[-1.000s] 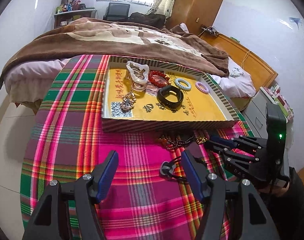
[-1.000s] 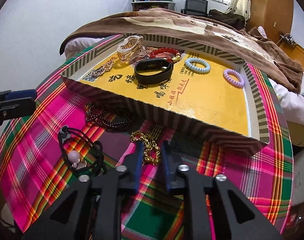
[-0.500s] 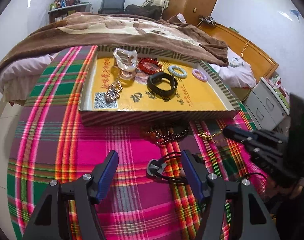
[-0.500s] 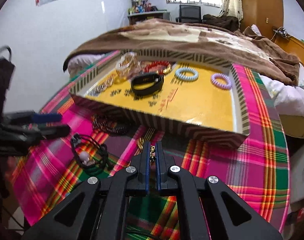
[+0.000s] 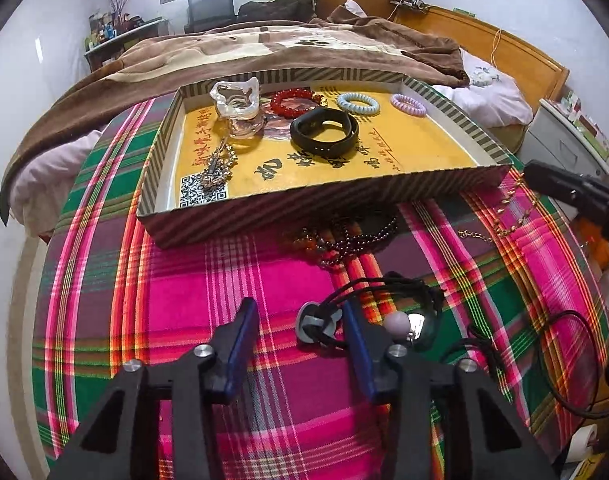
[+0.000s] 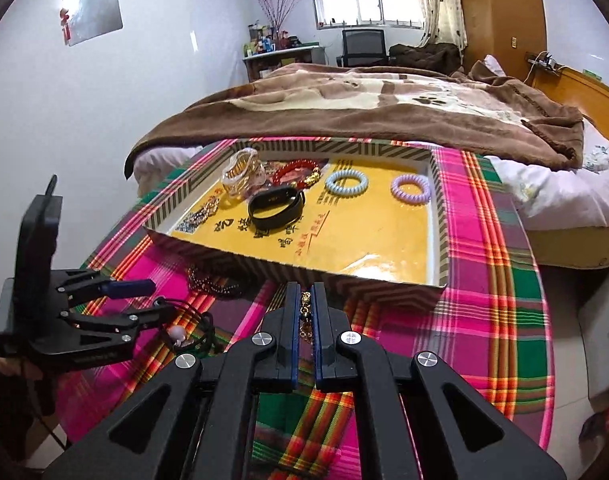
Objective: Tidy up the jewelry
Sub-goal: 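Grasp the gold chain with the right tool while the left tool grasps the black pearl-bead cord, then carry the gold chain and black cord onto the tray and open both tools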
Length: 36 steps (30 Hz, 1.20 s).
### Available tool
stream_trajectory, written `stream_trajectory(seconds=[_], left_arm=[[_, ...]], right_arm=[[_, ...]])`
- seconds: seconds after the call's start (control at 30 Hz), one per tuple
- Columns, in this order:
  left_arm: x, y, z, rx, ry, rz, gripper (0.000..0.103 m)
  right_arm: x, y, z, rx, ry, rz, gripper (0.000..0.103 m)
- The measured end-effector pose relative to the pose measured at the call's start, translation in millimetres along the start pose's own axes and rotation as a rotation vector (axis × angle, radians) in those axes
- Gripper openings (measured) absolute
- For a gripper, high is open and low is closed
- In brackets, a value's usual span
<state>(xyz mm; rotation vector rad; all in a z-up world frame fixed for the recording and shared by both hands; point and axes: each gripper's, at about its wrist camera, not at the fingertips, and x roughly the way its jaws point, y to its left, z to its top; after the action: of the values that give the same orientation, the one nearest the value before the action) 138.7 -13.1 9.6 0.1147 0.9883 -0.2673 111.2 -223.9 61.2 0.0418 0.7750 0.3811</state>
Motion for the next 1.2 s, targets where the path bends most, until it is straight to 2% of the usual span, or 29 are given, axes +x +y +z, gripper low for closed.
stream_trajectory(seconds=[0.03,0.1,0.27,0.53,1.03,1.2], left_arm=[[0,-1,1,0.007,0.0,0.009,0.035],[0,-2,1,0.017,-0.001,0.017,0.024],[-2,-5,0,0.027,-0.011,0.004,0.023],[-33,3,10,-0.028,-0.093,-0.069,0.023],[-79,3,47,-0.018,-0.197,-0.121,0.023],[-80,0,68,-0.027,-0.208,-0.171,0.023]], right_arm=[[-2,-1,0,0.002,-0.003,0.0,0.004],[-4,-1,0,0.005,-0.009,-0.004,0.004],[-9,-4,1,0.014,-0.018,-0.007,0.004],[-23,-8,8,0.028,-0.048,-0.011,0.004],[-53,-12,35,0.019,-0.105,-0.014,0.004],[-57,-19,50,0.027,-0.111,-0.011,0.004]])
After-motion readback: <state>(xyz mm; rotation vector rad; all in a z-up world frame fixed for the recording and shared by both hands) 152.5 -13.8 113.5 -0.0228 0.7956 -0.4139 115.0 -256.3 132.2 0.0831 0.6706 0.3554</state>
